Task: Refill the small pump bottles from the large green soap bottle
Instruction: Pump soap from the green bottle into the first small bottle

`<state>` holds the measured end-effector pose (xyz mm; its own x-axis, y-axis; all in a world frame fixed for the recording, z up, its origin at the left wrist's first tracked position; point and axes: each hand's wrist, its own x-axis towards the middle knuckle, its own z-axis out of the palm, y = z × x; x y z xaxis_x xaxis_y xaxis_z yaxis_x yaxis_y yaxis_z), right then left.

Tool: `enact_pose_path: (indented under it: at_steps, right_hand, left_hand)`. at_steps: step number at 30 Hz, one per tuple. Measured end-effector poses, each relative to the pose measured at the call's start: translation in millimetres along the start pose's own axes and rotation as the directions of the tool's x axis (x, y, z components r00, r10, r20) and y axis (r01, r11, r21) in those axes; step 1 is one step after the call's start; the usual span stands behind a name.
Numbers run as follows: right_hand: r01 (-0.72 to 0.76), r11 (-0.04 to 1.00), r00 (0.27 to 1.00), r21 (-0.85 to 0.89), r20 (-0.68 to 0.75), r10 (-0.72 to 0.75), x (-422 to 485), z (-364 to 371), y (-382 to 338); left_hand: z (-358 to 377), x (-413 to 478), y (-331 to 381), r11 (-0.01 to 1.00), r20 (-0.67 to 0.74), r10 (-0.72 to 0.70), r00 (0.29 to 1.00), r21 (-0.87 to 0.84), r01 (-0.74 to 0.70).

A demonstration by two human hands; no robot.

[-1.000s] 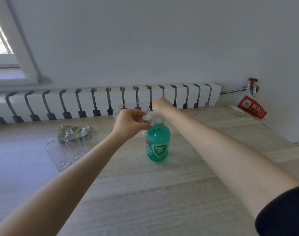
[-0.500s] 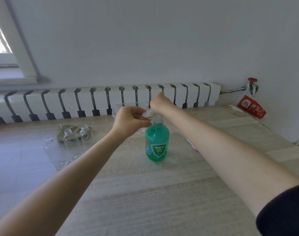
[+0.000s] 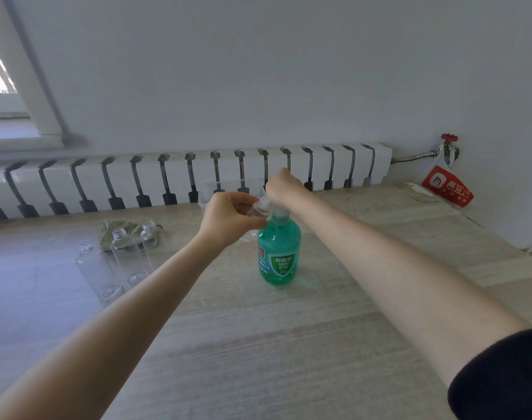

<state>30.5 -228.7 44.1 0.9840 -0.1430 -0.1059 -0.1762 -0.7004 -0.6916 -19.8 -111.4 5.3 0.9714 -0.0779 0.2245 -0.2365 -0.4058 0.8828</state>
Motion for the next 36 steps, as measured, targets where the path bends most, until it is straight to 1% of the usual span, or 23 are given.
enact_pose_path:
  at_steps: [6,7,10,11,13,19,24,30,34,36]
  right_hand:
    - [0.029,0.999,0.999,-0.036,0.039,-0.028,-4.4,-8.3,1.5]
    - [0.014,0.999,0.999,-0.032,0.043,-0.013,-6.1,-10.8,-0.4]
    - [0.01,1.0,1.0,0.012,0.001,-0.01,-10.1,-15.1,-9.4]
    - [0.03,0.999,1.0,0.019,-0.004,-0.03,-6.1,-13.4,-9.1]
    - [0.018,0.999,1.0,0.044,-0.009,-0.018,-7.3,-12.7,-8.4]
    - [0.001,1.0,1.0,0.029,-0.012,-0.001,-2.5,-11.0,-5.1]
    - [0.02,1.0,1.0,0.011,-0.005,-0.02,0.8,-9.0,-4.0]
    - [0.05,0.999,0.998,-0.013,-0.039,-0.051,2.6,-2.9,-0.2]
    - [0.044,0.999,0.999,0.01,-0.026,-0.044,5.2,-1.7,1.8]
    - [0.036,0.998,0.999,0.051,-0.026,-0.035,5.6,-0.7,3.4]
  left_hand:
    - [-0.8,-0.7,1.9,1.0,0.003,-0.012,1.0,-0.006,0.012]
    - [-1.2,-0.4,2.3,1.0,0.002,-0.02,1.0,-0.012,0.02]
    - [-1.8,-1.3,4.1,0.999,0.007,-0.019,1.0,-0.026,0.019]
    - [-1.6,-1.7,4.5,0.999,0.008,-0.014,1.0,-0.029,0.014]
    - [-1.2,-2.7,5.1,0.999,0.007,-0.008,1.0,-0.033,0.008]
    - [-2.0,-0.4,2.1,0.999,-0.013,-0.008,1.0,-0.046,0.007]
    - [-4.6,3.2,1.2,0.999,-0.026,-0.006,1.0,-0.054,0.005]
    - [-3.2,2.1,-0.1,0.998,-0.017,0.011,1.0,-0.054,-0.012]
    - [-3.7,3.2,-2.4,0.999,-0.015,0.006,1.0,-0.048,-0.006]
    - [-4.3,3.1,-3.4,0.999,-0.021,-0.003,1.0,-0.045,0.002]
